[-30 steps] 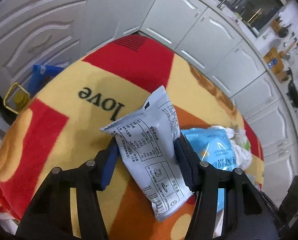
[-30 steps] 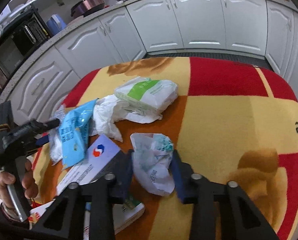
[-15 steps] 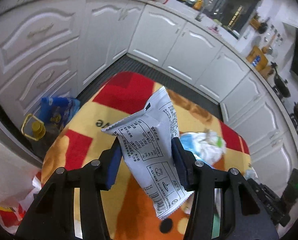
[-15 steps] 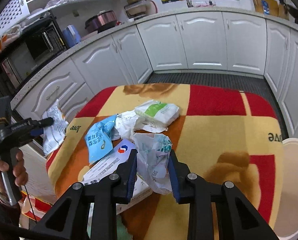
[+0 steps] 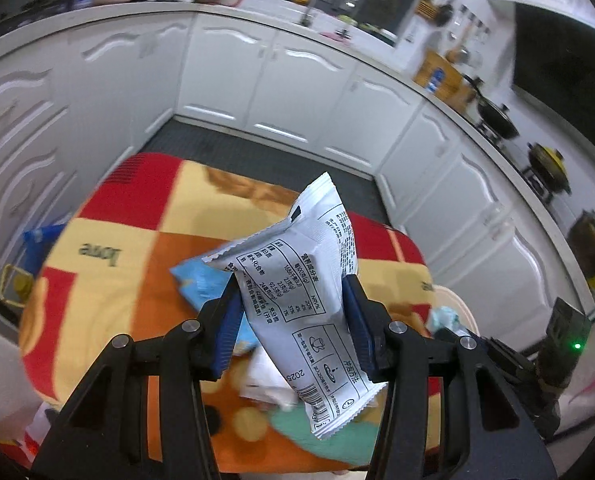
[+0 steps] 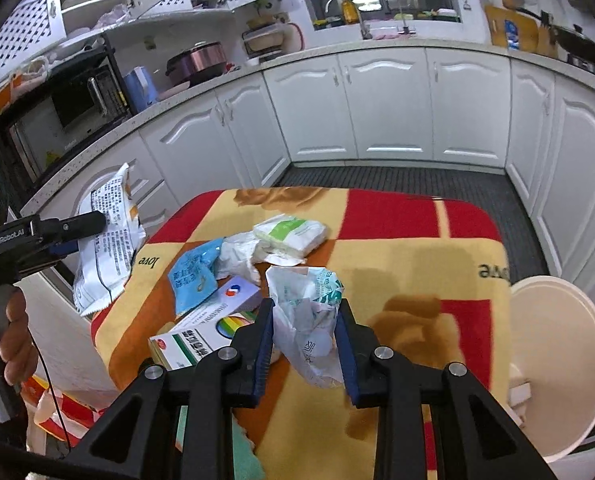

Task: Collect trash
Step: 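Carry the white packet and clear wrapper over the cream bin and open both tools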

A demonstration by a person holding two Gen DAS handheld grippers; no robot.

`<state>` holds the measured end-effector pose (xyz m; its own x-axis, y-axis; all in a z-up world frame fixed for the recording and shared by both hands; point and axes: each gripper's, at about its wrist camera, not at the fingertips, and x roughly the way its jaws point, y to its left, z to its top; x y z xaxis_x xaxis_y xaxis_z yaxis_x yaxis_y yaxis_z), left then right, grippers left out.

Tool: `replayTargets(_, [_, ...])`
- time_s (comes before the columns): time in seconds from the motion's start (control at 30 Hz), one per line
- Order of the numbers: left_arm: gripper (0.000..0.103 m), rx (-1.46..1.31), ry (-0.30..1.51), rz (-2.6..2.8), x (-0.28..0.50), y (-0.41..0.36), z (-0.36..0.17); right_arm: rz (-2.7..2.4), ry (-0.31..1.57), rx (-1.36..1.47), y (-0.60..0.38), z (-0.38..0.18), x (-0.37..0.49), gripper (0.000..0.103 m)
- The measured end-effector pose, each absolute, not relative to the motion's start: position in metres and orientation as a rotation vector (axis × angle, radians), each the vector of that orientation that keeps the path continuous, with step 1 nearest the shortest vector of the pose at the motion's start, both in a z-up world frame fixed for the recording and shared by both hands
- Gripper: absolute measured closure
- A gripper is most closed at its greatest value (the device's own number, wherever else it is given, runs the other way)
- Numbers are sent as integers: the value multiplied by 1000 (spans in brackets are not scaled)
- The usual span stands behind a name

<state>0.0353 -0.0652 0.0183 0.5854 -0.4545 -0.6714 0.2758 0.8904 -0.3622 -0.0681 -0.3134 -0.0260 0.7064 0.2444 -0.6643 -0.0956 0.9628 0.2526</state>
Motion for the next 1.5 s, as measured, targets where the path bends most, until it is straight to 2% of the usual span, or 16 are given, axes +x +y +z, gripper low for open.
replayTargets(0.63, [56, -39, 863, -628, 4, -225, 10, 7, 751, 290, -418, -33, -116, 75])
replayTargets(1.5, [56, 30, 966, -695, 5, -348, -45, -190, 836, 387, -515, -85, -147, 75])
